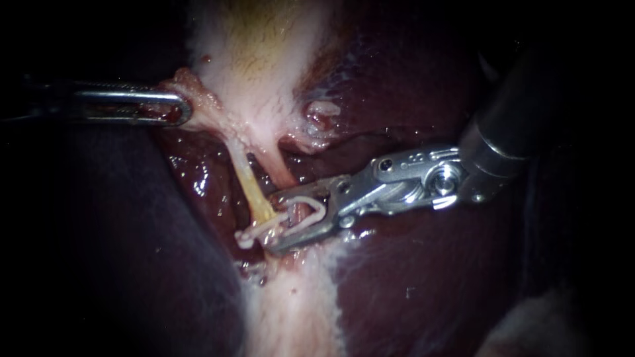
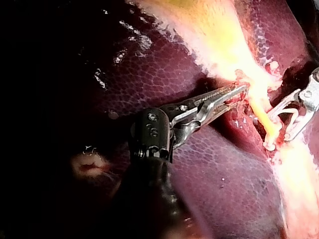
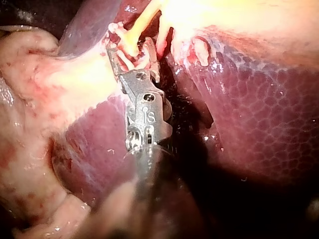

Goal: Clipping second clip left tube

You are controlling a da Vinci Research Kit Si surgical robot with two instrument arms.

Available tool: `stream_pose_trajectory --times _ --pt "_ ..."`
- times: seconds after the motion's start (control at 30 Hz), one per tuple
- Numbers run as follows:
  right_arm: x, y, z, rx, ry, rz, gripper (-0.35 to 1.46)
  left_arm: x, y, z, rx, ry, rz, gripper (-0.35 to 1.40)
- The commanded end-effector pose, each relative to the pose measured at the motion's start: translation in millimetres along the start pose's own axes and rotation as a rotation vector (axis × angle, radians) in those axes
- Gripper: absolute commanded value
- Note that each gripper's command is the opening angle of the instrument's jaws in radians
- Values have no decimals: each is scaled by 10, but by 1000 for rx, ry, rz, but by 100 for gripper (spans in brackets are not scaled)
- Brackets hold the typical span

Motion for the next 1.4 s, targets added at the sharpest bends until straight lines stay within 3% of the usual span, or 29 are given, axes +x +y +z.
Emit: stream_pose_trajectory --times 0.03,0.3,0.87,1.4 --pt "1 0 1 0 3 0 48 0 0 0 0 0 0 -35" --pt "3 2 12 -2 20 -2 48 0 0 1 1 0 0 -35" --pt "10 -1 31 17 134 12 50 0 0 3 2 1 0 -35" --pt "17 -15 38 93 162 -6 50 0 0 4 2 1 0 -35"
